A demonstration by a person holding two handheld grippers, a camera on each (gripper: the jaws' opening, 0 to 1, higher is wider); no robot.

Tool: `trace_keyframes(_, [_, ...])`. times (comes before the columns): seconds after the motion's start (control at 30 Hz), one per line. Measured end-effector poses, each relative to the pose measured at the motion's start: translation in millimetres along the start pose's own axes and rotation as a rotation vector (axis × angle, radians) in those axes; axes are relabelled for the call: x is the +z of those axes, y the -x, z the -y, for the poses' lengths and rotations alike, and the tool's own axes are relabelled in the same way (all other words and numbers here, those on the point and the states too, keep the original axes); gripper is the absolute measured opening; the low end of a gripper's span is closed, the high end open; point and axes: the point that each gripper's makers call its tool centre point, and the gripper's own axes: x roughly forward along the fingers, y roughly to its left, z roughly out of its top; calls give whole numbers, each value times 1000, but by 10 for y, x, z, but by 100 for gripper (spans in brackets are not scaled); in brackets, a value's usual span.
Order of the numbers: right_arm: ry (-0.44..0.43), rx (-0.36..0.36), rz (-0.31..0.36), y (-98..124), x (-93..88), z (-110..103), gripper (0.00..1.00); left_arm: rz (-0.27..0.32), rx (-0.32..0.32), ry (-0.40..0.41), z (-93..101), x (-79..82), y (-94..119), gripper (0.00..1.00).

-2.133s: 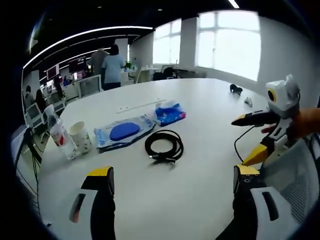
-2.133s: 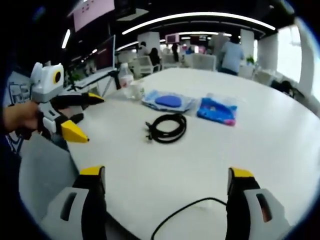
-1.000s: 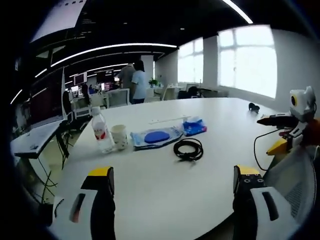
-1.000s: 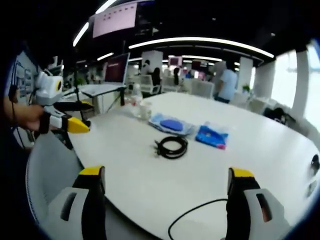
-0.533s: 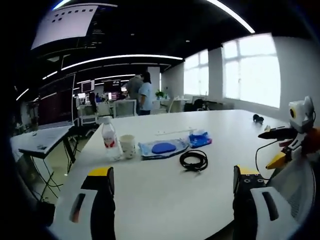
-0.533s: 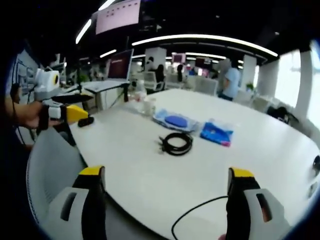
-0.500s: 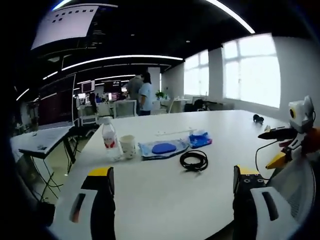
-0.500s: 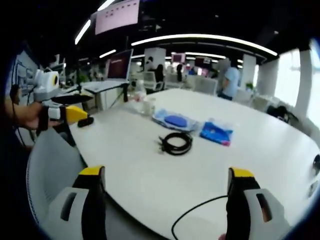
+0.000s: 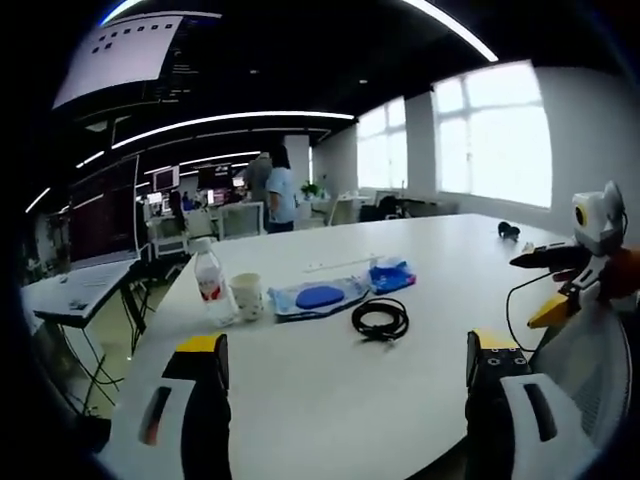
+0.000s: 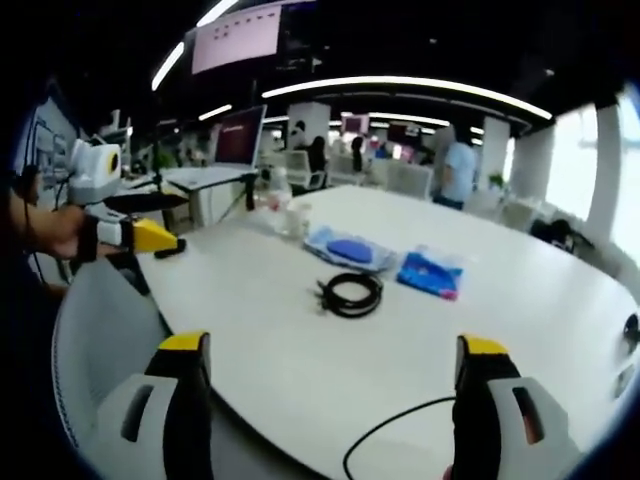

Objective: Arrange the tabletop items into an orderly group along one side of the table until the central work area is clear of visible clutter.

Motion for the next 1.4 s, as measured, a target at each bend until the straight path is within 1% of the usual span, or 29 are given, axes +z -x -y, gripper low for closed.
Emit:
trace_keyframes(0.1, [8, -1, -12, -3, -19, 0, 100, 4, 6, 10, -19, 2, 7, 100])
trace_keyframes(0.23, [-17, -11, -15, 3, -27, 40, 100, 4, 8, 13, -27, 4, 11, 100])
trace_keyframes(0.33, [-45, -17, -22, 7, -42, 75, 100, 1, -6, 11, 5, 6, 9, 100])
trace_keyframes(0.47, [-54, -19, -25, 8, -52, 78, 99, -10, -16, 6, 17, -17, 2, 100])
trace_keyframes(0.6, [-48, -18, -21, 6, -42, 67, 99, -15, -15, 0, 22, -21, 0, 100])
trace_keyframes(0.67, [-63, -11, 2, 11, -1, 59, 100, -14, -17, 3, 27, -14, 2, 100])
trace_keyframes(0.73, [-63, -13, -3, 9, -11, 66, 100, -15, -16, 5, 24, -19, 0, 100])
trace_keyframes(0.77, [-59, -16, -21, 5, -45, 70, 100, -23, -14, 1, 16, -37, -3, 100])
trace_keyframes(0.87, [-60, -17, -18, 3, -39, 69, 99, -20, -19, 2, 27, -33, -3, 100])
trace_keyframes(1.0, [-57, -16, -31, 1, -62, 69, 99, -26, -22, -6, 38, -39, -4, 100])
trace_keyframes(1.4, [-60, -20, -28, 8, -59, 77, 97, -31, -24, -11, 41, -47, 0, 99])
